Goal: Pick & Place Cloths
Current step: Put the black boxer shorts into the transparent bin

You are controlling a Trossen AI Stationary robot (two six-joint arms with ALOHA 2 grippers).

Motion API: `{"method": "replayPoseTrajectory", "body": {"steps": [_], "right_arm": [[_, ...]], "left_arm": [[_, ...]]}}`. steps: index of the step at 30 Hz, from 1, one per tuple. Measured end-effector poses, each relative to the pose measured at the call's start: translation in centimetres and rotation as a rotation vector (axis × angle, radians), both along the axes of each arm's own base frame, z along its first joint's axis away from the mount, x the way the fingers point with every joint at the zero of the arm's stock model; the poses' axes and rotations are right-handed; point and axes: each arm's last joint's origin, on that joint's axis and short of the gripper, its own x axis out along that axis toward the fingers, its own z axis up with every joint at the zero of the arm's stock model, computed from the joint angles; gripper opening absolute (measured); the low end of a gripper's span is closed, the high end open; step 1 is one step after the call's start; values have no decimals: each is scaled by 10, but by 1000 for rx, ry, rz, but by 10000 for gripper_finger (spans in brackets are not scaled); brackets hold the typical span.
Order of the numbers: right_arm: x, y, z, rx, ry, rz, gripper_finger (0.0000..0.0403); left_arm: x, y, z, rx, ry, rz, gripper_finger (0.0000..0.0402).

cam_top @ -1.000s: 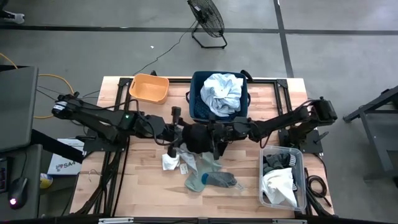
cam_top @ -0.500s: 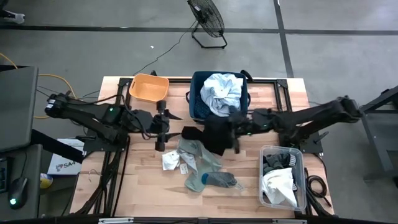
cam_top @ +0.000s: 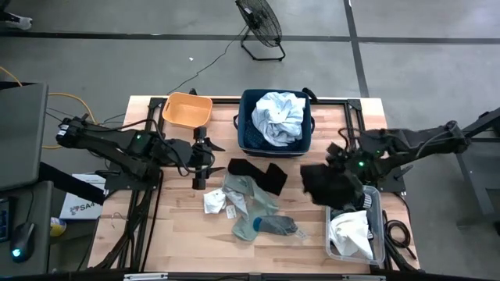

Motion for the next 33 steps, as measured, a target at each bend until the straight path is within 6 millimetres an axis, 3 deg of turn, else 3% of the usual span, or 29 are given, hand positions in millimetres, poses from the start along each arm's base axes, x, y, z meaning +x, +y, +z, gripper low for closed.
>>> {"method": "replayPoseTrajectory", "body": {"steps": [8,17,26,33], "right_arm": [[-24,30,-24,222,540,43,85],[-34,68,-53,246,1071,12,85],[-20,105,-88,42,1181,-67,87],[-7,116,-119,-193,1209,-93,89]], "left_arm": [[-2,0,-4,-10,45,11,248],[-2,0,-6,-7,60,12,248],[-2,0,-6,-6,61,11,248],[-2,0,-6,-6,61,11,248]]}}
